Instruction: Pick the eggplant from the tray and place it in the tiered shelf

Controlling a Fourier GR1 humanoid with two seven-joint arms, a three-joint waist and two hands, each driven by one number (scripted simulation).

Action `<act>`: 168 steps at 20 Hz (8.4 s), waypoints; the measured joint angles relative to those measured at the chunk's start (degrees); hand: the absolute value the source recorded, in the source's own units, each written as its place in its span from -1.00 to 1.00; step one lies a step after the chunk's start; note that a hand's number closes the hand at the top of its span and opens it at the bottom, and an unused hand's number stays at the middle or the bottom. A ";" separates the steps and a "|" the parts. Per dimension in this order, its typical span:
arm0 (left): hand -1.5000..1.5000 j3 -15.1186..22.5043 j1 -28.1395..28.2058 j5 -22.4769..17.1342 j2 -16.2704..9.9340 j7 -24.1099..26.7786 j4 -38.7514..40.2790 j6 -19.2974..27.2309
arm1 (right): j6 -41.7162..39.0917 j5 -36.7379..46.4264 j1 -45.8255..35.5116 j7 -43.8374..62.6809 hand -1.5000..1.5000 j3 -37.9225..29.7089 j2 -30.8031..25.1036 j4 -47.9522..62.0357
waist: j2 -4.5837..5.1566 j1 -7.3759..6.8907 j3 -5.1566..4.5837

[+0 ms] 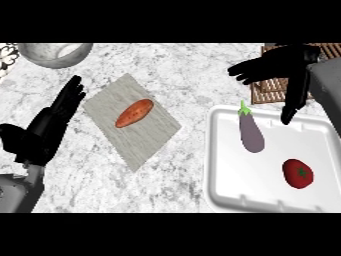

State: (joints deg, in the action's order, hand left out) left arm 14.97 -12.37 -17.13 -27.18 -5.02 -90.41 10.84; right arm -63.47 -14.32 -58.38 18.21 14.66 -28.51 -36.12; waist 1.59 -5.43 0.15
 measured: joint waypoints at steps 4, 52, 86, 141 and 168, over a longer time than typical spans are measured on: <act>0.00 -0.13 0.06 0.96 1.01 0.16 0.69 0.86 | -1.20 4.19 -2.75 -1.90 -1.00 2.54 2.10 2.58 | -0.10 0.91 -0.03; 0.00 -5.64 4.57 3.94 3.03 -2.12 -3.14 -3.50 | 13.09 47.28 -4.31 -36.52 -1.00 40.23 9.64 13.56 | -0.61 2.78 -0.11; 0.00 -7.94 5.79 5.84 5.05 -1.87 -3.40 -5.30 | 36.67 48.06 -1.01 -54.32 1.00 42.30 10.34 23.31 | -2.26 2.57 -0.78; 0.00 -11.34 10.66 6.64 4.89 -3.19 -6.64 -5.69 | 88.09 30.26 1.41 8.49 1.00 6.61 -6.80 -33.81 | -1.86 7.08 -0.63; 0.00 -11.55 7.15 9.12 8.06 -3.68 -4.55 -8.26 | 70.57 47.17 -12.07 -19.44 1.00 6.34 -6.34 -3.95 | -1.24 4.27 -0.18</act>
State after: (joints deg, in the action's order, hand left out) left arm 3.43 -5.21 -8.00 -19.12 -8.69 -94.96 2.58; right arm 7.10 32.85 -70.45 -1.23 21.00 -34.86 -40.07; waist 0.35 -1.17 -0.03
